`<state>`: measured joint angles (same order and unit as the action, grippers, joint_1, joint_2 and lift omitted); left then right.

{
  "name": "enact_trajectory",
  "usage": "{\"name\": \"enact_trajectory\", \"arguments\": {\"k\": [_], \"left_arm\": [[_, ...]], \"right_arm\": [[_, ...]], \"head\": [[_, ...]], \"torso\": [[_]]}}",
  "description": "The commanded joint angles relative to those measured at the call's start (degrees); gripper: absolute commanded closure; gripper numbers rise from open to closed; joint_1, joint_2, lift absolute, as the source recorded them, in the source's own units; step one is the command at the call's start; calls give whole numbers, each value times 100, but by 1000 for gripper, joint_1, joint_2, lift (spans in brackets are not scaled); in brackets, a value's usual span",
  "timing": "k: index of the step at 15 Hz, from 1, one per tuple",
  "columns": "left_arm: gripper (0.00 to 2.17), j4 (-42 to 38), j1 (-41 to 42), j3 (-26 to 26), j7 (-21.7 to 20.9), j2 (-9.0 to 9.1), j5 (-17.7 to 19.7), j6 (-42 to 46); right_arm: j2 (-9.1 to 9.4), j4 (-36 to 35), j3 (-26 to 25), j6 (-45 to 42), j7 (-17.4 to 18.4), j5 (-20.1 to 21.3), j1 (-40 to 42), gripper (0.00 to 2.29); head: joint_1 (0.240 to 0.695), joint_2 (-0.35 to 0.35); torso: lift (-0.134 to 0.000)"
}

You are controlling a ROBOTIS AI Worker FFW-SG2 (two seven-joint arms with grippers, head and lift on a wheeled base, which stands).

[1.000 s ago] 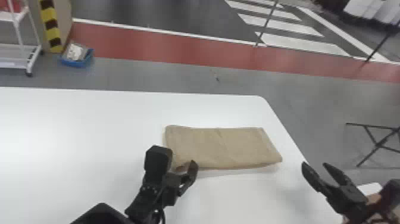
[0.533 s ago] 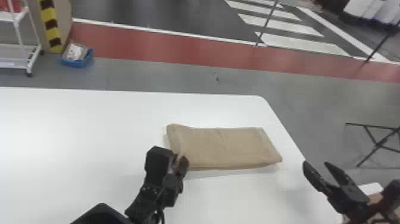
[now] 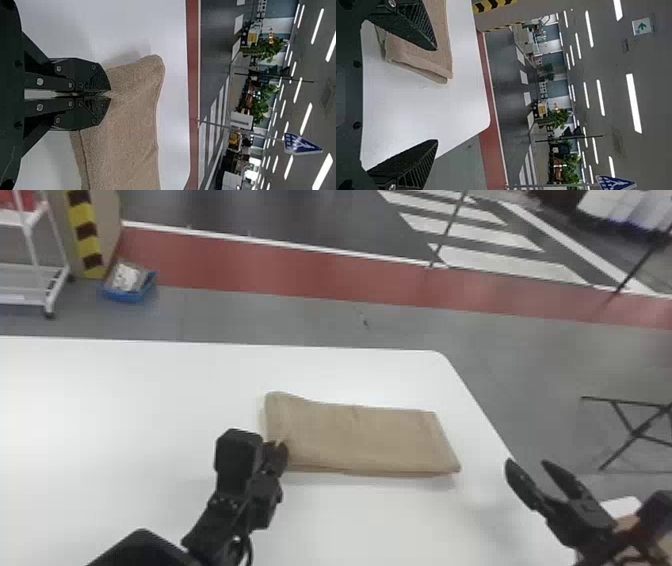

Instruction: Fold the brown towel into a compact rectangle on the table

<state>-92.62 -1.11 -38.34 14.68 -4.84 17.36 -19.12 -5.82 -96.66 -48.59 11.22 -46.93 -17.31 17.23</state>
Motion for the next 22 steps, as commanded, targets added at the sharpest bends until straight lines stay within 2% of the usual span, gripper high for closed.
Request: {"name": "enact_trajectory", "arguments": {"k": [1,4,9,15,19,22], "left_arm": [[1089,-28,-4,336,0,-122,4,0],[1089,-248,40,881,-35,-351,66,-70],[1089,-643,242,1496,-97,-729,241,-141],[1089,-1417,1244,2225,-123,-1150,250,-281],[1089,-2146,2018,2550,-105,-1247,215,-369],[1089,-2471,2106,2568,-70,-1247,189,-721]], "right_arm": [[11,-28,16,-1,0,8,0,49],[55,-72,52,17,8,8,0,49],[99,-230,157,105,70,8,0,49],[99,-248,377,158,123,78,-97,49],[99,-239,544,158,202,140,-159,49],[99,-248,693,263,210,157,-211,49]], "head": [[695,-350],[695,-350],[695,-350],[695,-350],[695,-350],[695,-350]], "torso": [[-124],[-124],[-124],[-124],[-124],[-124]]}}
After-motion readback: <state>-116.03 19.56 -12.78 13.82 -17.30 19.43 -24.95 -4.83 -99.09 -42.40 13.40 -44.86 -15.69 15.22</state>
